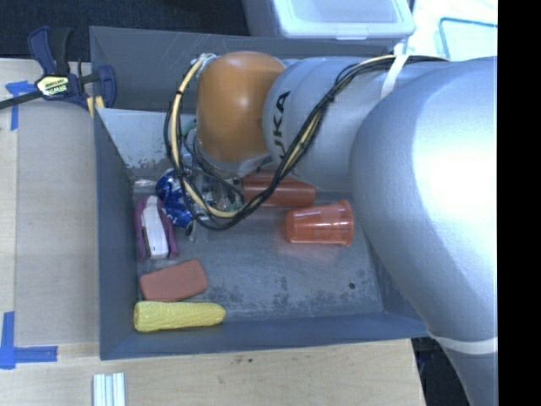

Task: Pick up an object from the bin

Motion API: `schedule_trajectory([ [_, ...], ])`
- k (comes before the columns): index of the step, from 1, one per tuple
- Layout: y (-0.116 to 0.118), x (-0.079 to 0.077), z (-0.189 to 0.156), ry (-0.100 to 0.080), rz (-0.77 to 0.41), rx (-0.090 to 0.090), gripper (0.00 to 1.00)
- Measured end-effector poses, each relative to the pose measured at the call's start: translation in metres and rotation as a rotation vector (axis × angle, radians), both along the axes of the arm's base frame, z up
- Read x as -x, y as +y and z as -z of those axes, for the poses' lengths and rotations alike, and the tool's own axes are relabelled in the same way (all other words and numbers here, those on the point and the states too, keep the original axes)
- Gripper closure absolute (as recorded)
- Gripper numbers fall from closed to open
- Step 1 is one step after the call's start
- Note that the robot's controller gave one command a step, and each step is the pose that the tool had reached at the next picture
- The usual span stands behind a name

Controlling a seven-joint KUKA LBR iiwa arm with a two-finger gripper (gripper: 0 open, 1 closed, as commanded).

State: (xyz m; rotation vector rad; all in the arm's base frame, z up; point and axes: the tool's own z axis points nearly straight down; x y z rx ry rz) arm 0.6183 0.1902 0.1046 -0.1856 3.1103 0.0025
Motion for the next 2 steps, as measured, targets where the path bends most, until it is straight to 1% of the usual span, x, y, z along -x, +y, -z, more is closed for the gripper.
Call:
schedule_trajectory([
  [1, 0.0122, -0.0028, 0.0022, 0.044, 0.092, 0.008, 1.00],
  [2, 0.0119, -0.0027, 0.0025, 0.044, 0.092, 0.009, 1.00],
])
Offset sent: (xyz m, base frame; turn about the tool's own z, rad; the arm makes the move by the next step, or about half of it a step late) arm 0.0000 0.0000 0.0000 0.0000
